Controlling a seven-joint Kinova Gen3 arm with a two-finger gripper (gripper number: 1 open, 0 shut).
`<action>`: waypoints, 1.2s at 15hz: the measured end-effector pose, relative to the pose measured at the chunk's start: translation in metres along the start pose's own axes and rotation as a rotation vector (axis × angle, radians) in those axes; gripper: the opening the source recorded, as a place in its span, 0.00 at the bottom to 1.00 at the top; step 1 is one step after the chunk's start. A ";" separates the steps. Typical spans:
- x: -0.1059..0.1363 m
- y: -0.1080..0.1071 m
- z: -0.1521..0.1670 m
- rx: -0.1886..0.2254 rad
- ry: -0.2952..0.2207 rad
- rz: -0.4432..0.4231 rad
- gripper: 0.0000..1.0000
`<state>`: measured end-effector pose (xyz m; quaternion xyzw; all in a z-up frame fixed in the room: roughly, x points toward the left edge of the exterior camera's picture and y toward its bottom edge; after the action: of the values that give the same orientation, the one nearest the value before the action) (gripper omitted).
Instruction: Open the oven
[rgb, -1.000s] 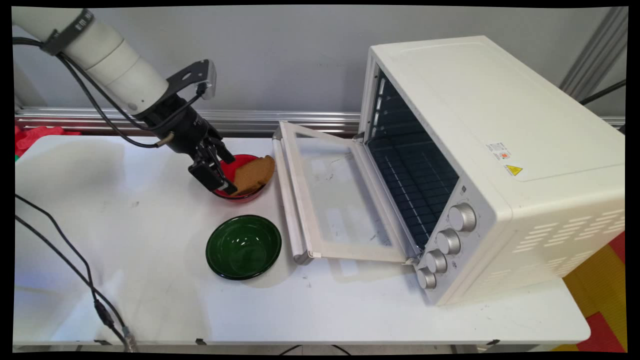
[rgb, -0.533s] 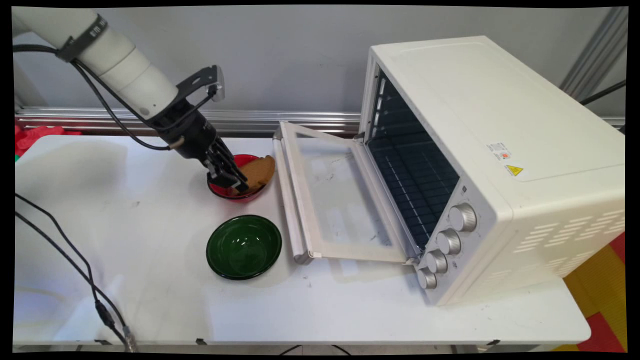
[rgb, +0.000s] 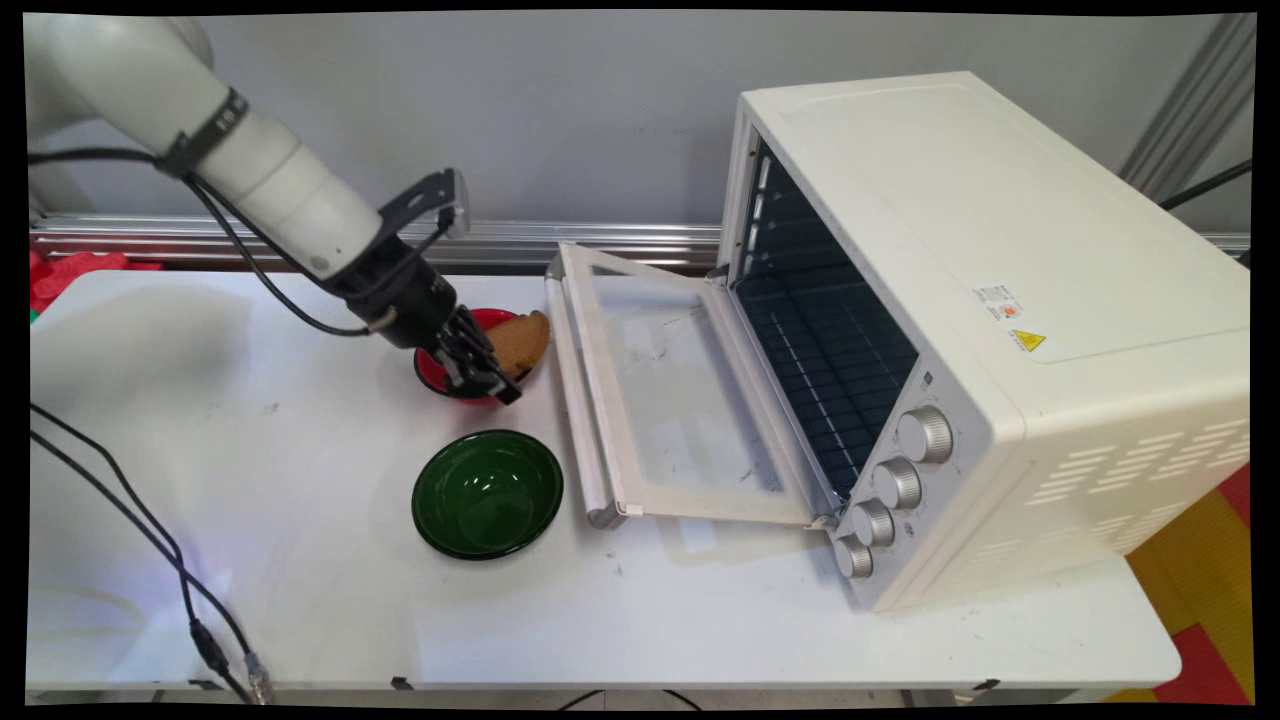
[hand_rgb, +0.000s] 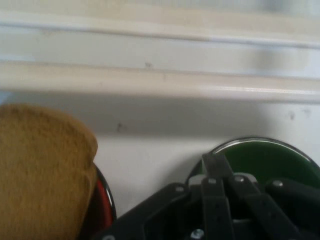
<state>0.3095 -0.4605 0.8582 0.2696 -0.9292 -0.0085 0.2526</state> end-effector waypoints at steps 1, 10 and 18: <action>-0.002 -0.001 0.008 0.001 0.012 0.008 0.00; -0.014 -0.009 0.065 0.032 0.111 0.076 0.00; -0.010 -0.009 0.074 0.043 0.202 0.091 0.00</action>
<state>0.2858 -0.4720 0.7874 0.2320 -0.9103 0.0502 0.3391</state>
